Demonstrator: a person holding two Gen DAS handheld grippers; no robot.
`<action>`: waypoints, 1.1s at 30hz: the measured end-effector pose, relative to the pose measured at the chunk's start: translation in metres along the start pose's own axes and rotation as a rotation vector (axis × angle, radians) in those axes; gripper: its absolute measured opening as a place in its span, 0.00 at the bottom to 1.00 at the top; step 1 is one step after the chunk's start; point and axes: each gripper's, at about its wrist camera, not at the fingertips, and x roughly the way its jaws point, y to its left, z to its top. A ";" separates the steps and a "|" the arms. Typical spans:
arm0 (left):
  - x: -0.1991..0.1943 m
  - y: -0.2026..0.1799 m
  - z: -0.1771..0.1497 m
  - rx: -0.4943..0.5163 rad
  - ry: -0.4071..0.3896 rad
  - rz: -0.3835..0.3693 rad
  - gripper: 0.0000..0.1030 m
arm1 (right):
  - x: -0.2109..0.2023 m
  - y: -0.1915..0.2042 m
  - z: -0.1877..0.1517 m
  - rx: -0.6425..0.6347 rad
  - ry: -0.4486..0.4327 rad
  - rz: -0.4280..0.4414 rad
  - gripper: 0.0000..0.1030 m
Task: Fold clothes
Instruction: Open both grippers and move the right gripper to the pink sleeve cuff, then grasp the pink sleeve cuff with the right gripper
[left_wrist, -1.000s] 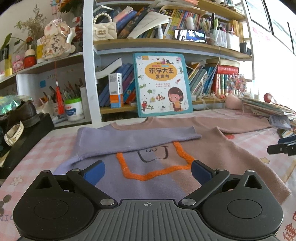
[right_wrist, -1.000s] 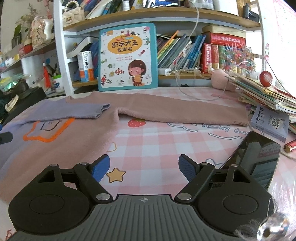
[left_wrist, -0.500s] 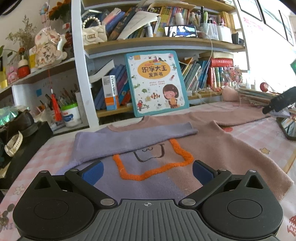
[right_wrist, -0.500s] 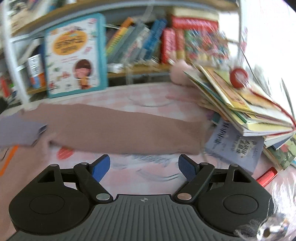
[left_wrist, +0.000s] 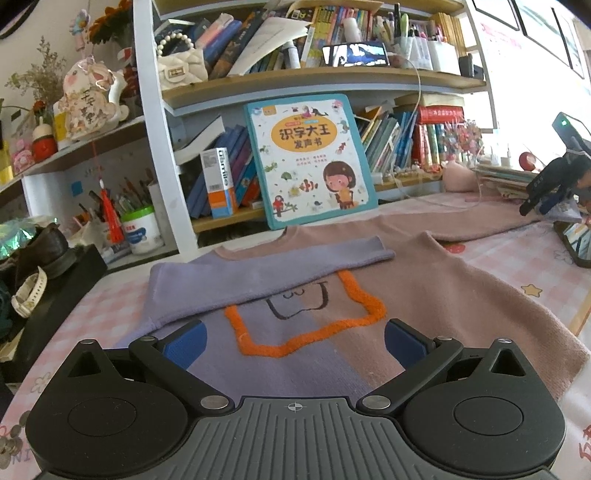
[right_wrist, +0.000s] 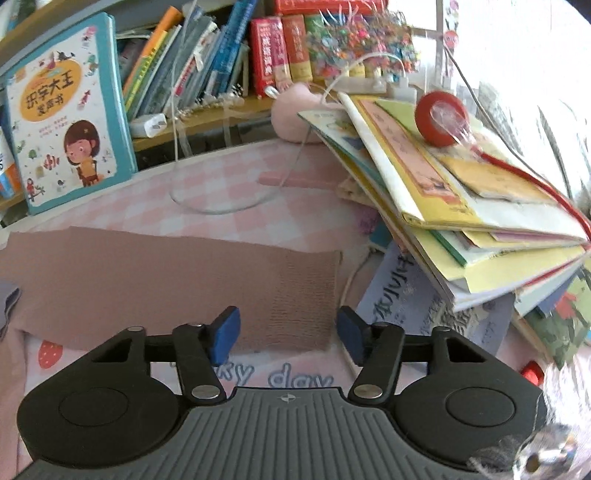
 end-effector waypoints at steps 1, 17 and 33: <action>0.000 0.000 0.000 0.000 0.000 0.001 1.00 | 0.002 0.001 0.000 0.001 0.008 -0.002 0.49; 0.000 0.003 -0.001 -0.022 -0.006 0.008 1.00 | 0.008 0.013 -0.006 -0.007 -0.027 -0.034 0.27; -0.002 -0.001 -0.001 -0.004 -0.020 0.017 1.00 | -0.063 0.065 0.063 0.067 -0.175 0.288 0.10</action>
